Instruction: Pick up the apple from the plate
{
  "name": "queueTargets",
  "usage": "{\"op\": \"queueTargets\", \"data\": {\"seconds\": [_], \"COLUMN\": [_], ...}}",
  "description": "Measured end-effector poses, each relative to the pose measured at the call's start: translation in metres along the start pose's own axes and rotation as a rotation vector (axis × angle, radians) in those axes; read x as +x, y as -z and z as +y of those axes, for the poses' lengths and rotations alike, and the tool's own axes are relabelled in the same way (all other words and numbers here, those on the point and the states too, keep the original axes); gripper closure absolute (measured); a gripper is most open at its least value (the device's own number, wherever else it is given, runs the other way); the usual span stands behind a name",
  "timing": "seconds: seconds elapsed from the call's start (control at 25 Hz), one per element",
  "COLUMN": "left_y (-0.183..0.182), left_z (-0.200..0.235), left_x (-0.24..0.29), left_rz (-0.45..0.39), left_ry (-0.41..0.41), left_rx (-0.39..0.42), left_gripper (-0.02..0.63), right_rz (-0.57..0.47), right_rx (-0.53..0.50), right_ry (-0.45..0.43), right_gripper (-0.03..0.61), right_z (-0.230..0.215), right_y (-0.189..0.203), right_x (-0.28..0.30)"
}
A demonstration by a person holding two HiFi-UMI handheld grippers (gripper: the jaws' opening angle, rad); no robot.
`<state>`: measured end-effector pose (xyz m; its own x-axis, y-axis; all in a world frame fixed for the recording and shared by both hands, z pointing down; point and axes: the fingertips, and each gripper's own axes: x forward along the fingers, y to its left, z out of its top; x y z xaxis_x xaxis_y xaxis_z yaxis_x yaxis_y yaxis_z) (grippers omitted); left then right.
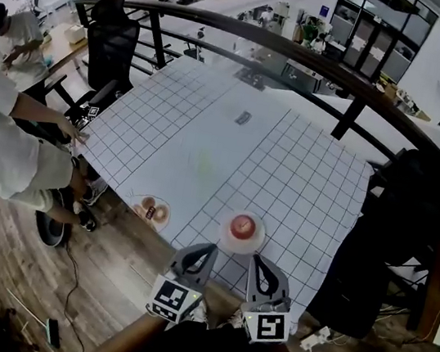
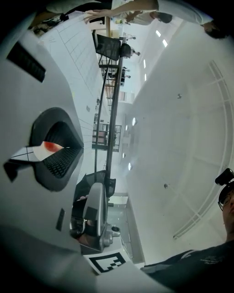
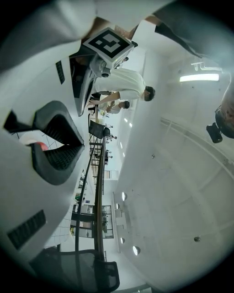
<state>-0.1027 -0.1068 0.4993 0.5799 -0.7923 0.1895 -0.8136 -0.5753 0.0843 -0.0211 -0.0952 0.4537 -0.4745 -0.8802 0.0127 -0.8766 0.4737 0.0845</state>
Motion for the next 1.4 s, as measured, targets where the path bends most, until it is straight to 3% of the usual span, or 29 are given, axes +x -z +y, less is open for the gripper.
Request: {"op": "queueTargets", "data": {"seconds": [0.24,0.56,0.64,0.8,0.88,1.08,1.4], "left_y": [0.01,0.028,0.033,0.045,0.053,0.079,0.123], "left_z": [-0.001,-0.012,-0.011,-0.006,-0.003,0.004,0.005], "left_x": [0.025,0.064,0.073,0.086,0.095,0.118,0.151], "left_rz": [0.014,0.054,0.073,0.109,0.122,0.172,0.325], "left_ry": [-0.036,-0.022,-0.028,-0.048,-0.056,-0.066,-0.031], "left_rx": [-0.003,0.048,0.042,0.057,0.059,0.053,0.091], "left_gripper": [0.592,0.588,0.419,0.362,0.302,0.258,0.193], "right_rz": [0.008,0.032,0.044,0.058,0.061,0.066,0.084], "right_rx": [0.018,0.038,0.042,0.05,0.042,0.034,0.047], "right_ry": [-0.018,-0.048,-0.036,0.001,0.002,-0.01,-0.043], "right_gripper": [0.555,0.555,0.555,0.555,0.555,0.555,0.555], "right_z": [-0.018,-0.031,-0.04,-0.061,-0.069,-0.073,-0.062], "right_y": [0.01,0.028,0.034,0.041,0.044,0.048,0.056], "right_x": [0.003,0.01,0.011,0.012,0.014,0.019,0.018]}}
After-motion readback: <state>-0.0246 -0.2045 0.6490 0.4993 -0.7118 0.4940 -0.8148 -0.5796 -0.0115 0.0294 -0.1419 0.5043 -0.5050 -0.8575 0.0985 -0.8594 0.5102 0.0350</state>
